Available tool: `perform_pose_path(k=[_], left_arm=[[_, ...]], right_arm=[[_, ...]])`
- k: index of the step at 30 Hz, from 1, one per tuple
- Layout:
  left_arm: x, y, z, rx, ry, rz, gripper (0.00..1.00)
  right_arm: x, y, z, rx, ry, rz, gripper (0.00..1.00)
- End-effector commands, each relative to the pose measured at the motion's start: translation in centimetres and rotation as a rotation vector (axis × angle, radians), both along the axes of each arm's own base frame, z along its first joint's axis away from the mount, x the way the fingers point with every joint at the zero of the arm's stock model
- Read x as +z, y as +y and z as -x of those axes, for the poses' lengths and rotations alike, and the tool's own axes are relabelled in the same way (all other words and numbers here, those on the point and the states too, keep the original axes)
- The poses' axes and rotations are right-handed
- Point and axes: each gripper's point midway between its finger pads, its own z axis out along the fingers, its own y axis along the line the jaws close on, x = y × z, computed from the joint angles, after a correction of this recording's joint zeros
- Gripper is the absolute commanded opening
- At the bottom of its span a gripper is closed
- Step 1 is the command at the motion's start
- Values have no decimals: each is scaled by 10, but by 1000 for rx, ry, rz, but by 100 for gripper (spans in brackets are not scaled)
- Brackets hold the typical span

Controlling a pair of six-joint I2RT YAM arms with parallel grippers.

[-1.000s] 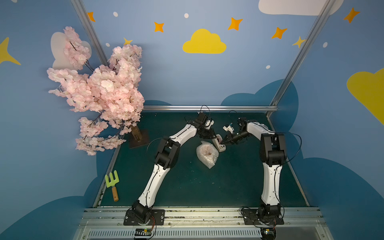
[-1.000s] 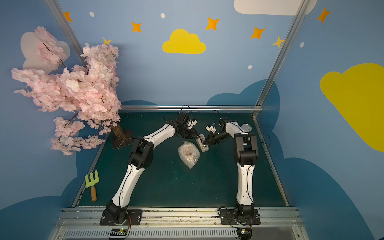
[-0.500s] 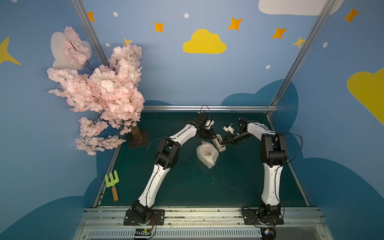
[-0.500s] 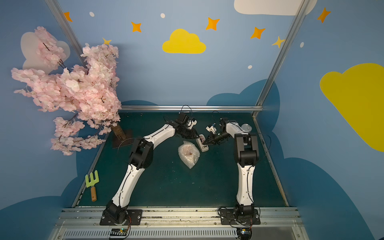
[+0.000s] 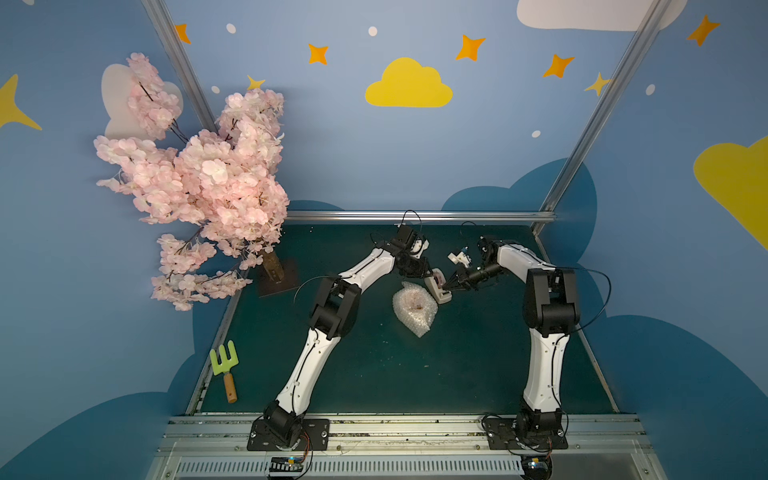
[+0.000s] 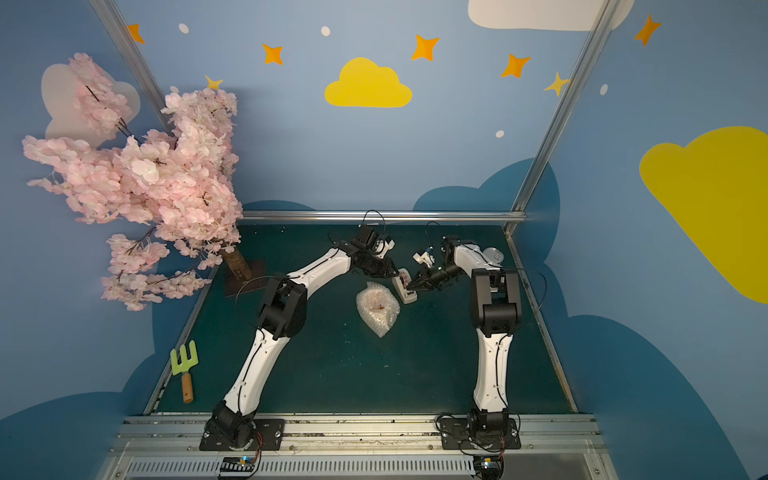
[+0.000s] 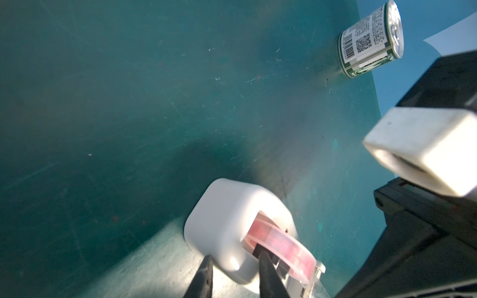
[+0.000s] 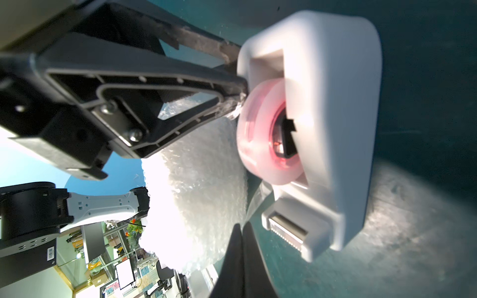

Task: Wrap mugs in bubble wrap
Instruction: Tear off the tape using the Tape Cutter.

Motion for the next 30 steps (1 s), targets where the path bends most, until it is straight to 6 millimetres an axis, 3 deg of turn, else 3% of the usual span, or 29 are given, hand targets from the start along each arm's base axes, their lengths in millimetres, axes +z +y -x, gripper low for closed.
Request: perform_pose_path(k=[1, 13, 21, 30], left_arm=[[-40, 14, 18, 1, 74, -126, 30], [-40, 14, 16, 3, 75, -130, 29], [-39, 14, 16, 0, 73, -131, 29], [-37, 13, 16, -1, 69, -130, 29]], right_arm=[[13, -1, 6, 0, 6, -23, 0], [3, -11, 12, -1, 44, 31, 0], [10, -9, 6, -13, 45, -17, 0], [4, -21, 28, -14, 63, 49, 0]])
